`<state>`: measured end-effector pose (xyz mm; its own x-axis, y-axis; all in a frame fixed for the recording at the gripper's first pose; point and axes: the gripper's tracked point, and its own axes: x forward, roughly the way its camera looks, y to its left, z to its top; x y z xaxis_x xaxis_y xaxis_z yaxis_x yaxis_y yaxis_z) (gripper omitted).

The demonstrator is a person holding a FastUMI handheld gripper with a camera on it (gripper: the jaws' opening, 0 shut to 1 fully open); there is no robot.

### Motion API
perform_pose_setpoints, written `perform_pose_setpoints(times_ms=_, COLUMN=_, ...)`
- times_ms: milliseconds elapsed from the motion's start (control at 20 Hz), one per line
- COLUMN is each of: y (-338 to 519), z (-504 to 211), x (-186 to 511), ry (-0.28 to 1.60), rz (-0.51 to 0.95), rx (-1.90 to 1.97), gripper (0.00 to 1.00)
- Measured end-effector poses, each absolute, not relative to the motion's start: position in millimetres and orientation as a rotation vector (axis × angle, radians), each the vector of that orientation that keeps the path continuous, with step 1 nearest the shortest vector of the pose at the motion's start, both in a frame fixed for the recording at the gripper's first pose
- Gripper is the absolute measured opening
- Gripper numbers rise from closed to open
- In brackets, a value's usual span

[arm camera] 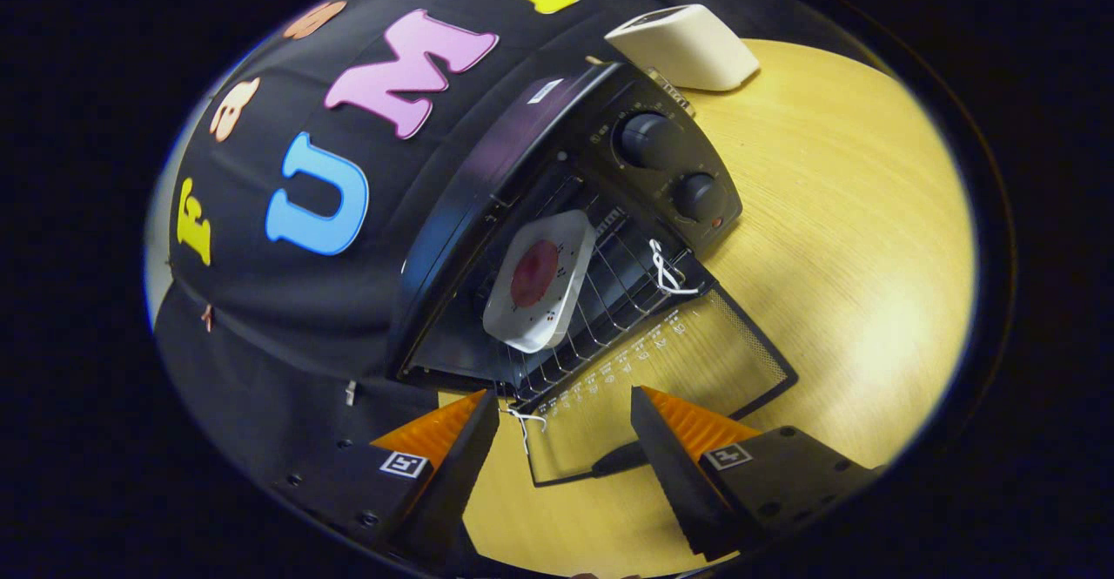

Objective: Open the toaster oven, put the food inside, and close the toaster oven door.

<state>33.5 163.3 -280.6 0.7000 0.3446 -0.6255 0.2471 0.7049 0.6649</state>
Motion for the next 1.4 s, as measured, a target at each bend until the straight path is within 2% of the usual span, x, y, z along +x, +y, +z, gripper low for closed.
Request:
perform_pose_setpoints(times_ms=500, y=173, z=-303, x=-27, ry=0.901, rz=0.272, rx=0.288, gripper=0.99)
perform_pose_setpoints(times_ms=850, y=153, z=-333, x=-43, ry=0.935, rz=0.234, rx=0.034, gripper=0.99)
perform_pose_setpoints(times_ms=1400, y=151, z=-390, x=-47, ry=1.035, rz=0.134, rx=-0.121, gripper=0.99)
